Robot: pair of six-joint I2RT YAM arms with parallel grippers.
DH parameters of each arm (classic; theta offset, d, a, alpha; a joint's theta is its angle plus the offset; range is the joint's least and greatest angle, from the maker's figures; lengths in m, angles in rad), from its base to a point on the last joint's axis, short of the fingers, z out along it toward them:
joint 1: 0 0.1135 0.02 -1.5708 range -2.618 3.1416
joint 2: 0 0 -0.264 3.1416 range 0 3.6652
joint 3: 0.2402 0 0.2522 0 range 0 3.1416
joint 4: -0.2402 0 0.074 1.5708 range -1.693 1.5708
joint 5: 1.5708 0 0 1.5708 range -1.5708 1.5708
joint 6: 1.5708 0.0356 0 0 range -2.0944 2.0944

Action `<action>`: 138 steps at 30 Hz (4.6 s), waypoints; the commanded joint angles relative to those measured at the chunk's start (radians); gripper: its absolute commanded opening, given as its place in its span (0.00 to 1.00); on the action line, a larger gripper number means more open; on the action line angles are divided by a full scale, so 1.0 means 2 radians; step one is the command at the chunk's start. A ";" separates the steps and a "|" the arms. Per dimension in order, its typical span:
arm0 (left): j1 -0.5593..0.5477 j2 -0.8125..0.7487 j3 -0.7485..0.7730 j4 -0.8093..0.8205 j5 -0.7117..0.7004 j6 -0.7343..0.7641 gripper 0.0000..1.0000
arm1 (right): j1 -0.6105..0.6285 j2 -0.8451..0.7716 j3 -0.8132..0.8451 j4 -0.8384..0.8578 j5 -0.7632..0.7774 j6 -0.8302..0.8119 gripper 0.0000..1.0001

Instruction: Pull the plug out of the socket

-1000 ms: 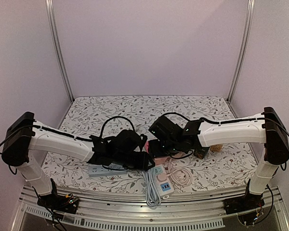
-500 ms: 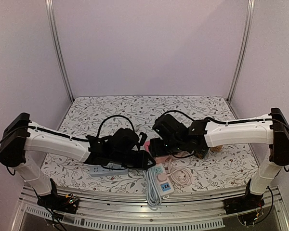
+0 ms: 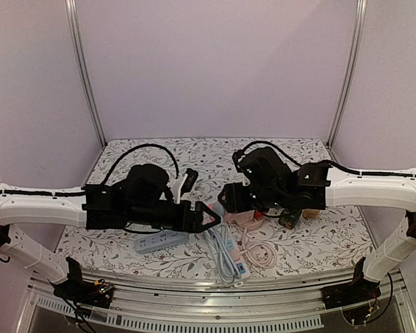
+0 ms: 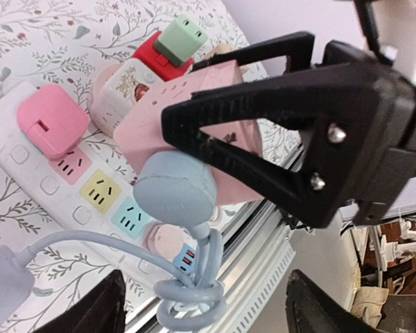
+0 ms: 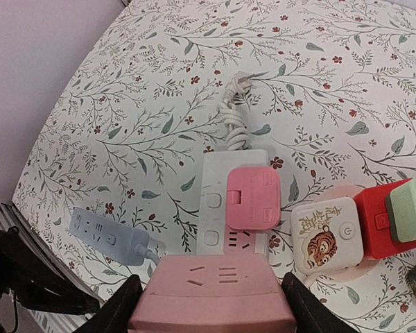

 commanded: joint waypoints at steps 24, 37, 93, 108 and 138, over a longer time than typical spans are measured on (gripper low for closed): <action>0.005 -0.001 0.015 0.076 0.030 0.012 0.64 | 0.015 -0.078 -0.035 0.169 -0.006 -0.037 0.00; 0.000 0.009 0.007 0.083 0.022 -0.009 0.27 | 0.023 -0.066 -0.027 0.160 0.029 -0.040 0.00; 0.042 -0.004 0.035 0.026 0.064 0.011 0.62 | 0.041 -0.031 0.014 0.132 0.067 -0.113 0.00; 0.042 0.011 0.027 0.034 0.052 -0.006 0.29 | 0.042 -0.017 0.025 0.131 0.064 -0.109 0.00; 0.075 -0.062 -0.039 0.063 0.062 -0.014 0.00 | 0.065 -0.052 -0.045 0.136 0.050 -0.196 0.00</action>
